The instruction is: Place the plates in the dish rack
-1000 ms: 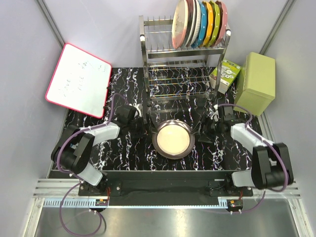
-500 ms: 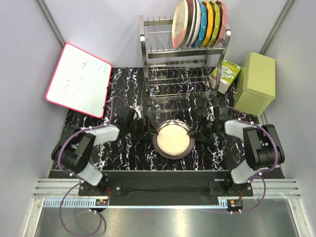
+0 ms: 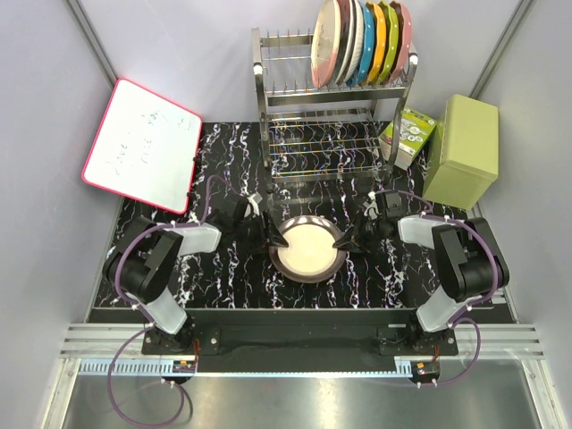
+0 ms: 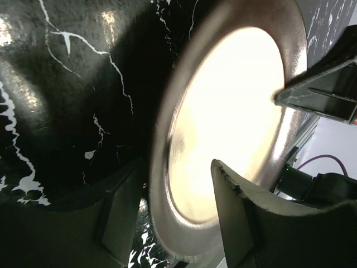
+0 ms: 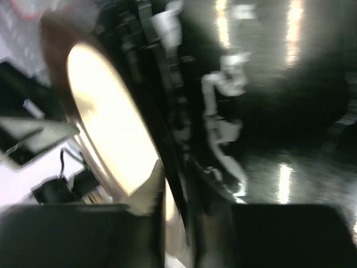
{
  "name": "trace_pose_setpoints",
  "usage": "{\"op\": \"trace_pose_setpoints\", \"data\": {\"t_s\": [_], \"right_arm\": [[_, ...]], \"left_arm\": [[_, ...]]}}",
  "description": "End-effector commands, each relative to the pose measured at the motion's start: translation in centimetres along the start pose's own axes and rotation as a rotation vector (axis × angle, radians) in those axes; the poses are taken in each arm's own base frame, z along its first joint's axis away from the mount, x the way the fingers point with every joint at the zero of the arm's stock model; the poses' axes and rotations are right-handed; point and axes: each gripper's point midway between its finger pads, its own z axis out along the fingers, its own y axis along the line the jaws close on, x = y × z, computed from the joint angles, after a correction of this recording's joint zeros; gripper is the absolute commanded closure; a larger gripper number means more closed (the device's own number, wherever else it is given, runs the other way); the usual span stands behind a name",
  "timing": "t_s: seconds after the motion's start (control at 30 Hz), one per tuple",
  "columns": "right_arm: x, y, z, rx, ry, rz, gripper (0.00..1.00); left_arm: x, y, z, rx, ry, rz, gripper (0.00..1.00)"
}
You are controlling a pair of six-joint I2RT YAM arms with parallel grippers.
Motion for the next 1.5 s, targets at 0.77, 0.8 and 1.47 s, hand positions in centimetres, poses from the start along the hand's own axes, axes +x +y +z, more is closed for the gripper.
{"op": "trace_pose_setpoints", "data": {"t_s": [0.77,0.8,1.47], "right_arm": [[-4.0,23.7,-25.3,0.056,-0.538,-0.909,1.0],[-4.0,26.0,-27.6,0.015,-0.596,-0.948,1.0],[-14.4,47.4,-44.2,-0.06,-1.627,-0.944,1.0]], "left_arm": [[-19.7,-6.1,-25.5,-0.428,-0.808,0.577,0.01],[-19.5,-5.6,-25.5,-0.443,-0.81,0.567,0.01],[-15.6,-2.9,-24.7,-0.367,-0.846,0.431,0.01]]}}
